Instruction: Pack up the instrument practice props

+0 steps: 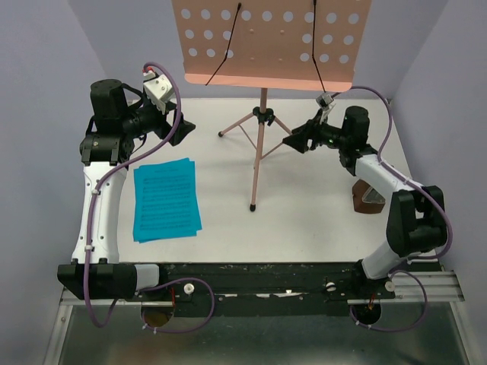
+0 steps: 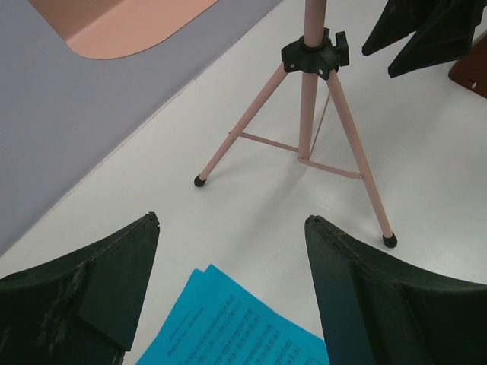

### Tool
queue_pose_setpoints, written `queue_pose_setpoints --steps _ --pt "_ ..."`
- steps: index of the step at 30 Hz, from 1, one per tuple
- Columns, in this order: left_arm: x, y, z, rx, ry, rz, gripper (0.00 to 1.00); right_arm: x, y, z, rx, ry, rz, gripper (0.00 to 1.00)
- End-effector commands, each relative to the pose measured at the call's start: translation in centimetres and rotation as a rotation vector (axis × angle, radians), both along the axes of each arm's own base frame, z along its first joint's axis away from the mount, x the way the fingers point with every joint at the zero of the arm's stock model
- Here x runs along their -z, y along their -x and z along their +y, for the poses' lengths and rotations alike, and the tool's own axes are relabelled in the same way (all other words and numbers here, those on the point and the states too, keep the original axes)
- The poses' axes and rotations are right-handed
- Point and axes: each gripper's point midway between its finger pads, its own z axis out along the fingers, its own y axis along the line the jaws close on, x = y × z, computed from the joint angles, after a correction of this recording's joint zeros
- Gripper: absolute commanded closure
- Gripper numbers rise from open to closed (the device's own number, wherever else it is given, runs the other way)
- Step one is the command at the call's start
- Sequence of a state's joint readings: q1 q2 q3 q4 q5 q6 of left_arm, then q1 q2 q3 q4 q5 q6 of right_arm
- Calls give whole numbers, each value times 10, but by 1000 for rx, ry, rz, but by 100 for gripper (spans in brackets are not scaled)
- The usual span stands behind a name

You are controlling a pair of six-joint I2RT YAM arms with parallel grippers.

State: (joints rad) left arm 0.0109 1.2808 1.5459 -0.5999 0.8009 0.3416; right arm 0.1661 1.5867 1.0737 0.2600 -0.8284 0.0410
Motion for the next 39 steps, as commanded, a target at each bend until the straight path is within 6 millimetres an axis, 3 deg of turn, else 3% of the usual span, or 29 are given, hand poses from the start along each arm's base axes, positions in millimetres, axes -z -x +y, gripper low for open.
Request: queue_pose_setpoints --steps 1,6,11,19,24,29,34,39 --pt "-5 3 -6 32 20 1 12 -39 19 34 -143 -271 181 25" --pt "-4 5 -6 27 16 0 12 -65 -6 40 -121 -294 134 30" --pt "-4 5 -4 14 7 -5 12 -66 -30 43 -59 -288 110 44" --pt "-7 3 -2 6 4 -11 12 -48 -46 49 34 -203 126 48" --pt "-5 0 -2 8 3 -8 13 -47 -47 53 33 -192 132 48" --pt "-6 -2 -3 8 3 -9 12 -44 -43 59 -7 -188 128 57" --pt "-6 -4 -1 3 0 -9 12 -41 -36 64 -40 -174 123 57" --pt "-5 -4 -1 1 -4 -9 12 -44 -25 75 -122 -132 38 69"
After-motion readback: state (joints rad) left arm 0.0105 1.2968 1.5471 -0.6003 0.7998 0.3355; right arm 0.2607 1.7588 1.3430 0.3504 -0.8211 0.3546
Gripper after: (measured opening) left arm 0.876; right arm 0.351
